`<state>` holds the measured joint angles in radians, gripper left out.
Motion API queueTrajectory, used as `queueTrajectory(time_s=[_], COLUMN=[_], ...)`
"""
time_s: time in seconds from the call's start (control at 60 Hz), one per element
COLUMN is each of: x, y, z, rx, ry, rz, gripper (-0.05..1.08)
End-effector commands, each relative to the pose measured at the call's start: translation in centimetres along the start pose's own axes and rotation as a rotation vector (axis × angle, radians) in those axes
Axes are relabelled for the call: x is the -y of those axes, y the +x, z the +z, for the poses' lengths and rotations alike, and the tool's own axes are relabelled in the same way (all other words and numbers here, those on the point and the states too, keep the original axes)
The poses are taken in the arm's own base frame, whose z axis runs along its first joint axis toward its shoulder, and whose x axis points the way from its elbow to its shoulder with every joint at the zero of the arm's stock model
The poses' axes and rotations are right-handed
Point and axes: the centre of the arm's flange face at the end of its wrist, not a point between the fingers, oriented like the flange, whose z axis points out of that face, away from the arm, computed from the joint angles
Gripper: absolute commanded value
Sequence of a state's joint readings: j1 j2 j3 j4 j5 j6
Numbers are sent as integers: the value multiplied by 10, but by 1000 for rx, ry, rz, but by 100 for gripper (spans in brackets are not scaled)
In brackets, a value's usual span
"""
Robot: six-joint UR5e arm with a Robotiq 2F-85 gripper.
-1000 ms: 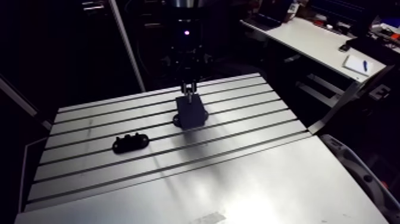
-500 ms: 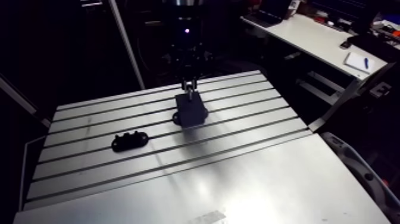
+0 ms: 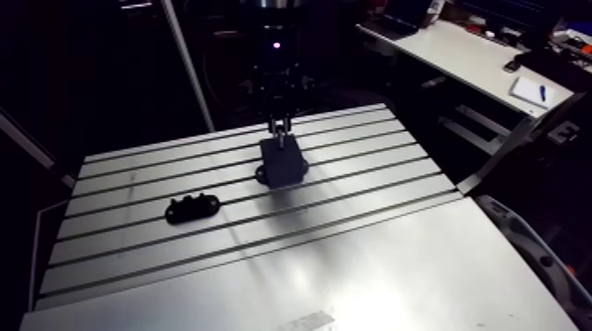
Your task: Pick up the M10 bolt and insert it into the hole until fully seated.
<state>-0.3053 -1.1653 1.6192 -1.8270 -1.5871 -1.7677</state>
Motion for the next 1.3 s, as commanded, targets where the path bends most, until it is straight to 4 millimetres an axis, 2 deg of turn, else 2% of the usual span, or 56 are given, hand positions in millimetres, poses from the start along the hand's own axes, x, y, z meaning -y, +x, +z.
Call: queueTrajectory(time_s=[0.017,0.617,1.15,1.167,1.183,1.2,1.217,1.233,1.25,1.267,1.283,1.3], x=[0,0,-2,-2,-2,-2,-2,-2,-2,-2,-2,-2], y=[-1,0,1,1,2,2,2,2,2,2,2,2], z=[0,3,17,18,18,18,18,18,18,18,18,18], rx=[2,7,27,27,27,27,25,25,27,27,24,24], ry=[1,0,-1,-2,-2,-2,-2,-2,-3,-3,-5,-5], rz=[0,0,1,1,2,2,4,4,3,3,1,1], gripper=[108,108,108,106,99,99,77,77,39,39,3,3])
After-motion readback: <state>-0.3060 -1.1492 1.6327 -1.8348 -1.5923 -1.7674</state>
